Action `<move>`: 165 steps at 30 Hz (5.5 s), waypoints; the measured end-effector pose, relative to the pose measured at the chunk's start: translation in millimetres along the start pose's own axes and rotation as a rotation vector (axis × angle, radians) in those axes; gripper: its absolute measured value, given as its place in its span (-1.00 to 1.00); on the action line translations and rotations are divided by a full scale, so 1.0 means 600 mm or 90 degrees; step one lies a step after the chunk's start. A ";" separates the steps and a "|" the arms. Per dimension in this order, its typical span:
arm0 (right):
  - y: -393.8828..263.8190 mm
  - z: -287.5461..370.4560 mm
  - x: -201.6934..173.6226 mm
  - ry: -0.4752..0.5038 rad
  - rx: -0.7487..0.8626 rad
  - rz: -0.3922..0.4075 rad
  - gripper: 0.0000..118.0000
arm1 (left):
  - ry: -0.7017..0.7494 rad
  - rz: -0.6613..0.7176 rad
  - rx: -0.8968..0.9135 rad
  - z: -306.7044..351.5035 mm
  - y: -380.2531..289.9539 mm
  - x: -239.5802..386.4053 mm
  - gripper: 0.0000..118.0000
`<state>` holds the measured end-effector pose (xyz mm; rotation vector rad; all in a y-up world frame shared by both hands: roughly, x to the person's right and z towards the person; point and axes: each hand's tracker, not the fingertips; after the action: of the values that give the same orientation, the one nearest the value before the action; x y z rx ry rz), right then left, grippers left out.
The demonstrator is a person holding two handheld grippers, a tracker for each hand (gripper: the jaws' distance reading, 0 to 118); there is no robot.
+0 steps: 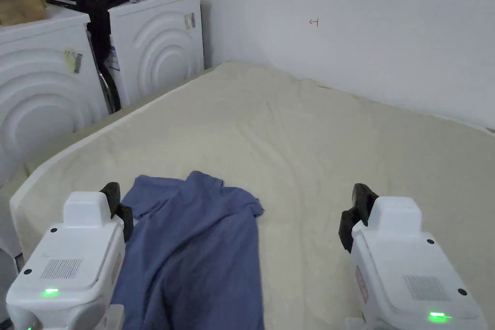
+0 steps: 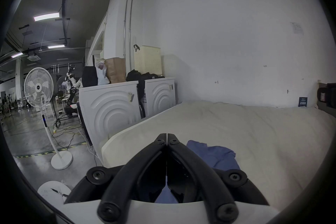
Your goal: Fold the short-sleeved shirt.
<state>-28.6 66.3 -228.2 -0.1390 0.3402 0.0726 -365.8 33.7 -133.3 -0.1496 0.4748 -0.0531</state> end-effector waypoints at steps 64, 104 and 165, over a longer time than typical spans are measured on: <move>-0.012 0.225 0.297 -0.269 0.008 -0.023 -0.98 | -0.625 0.014 -0.167 -0.057 0.310 0.474 -0.92; -0.056 0.326 0.381 -0.394 -0.044 -0.036 -0.98 | -0.701 -0.175 -0.407 0.067 -0.056 0.751 0.90; -0.042 0.290 0.361 -0.361 -0.033 -0.026 -0.96 | -0.422 -0.059 -0.527 -0.004 -0.165 0.484 0.93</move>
<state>234.2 77.7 -135.7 -0.1697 -0.2304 0.0779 -111.0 -89.0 -251.2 -0.9687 -0.2016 0.1051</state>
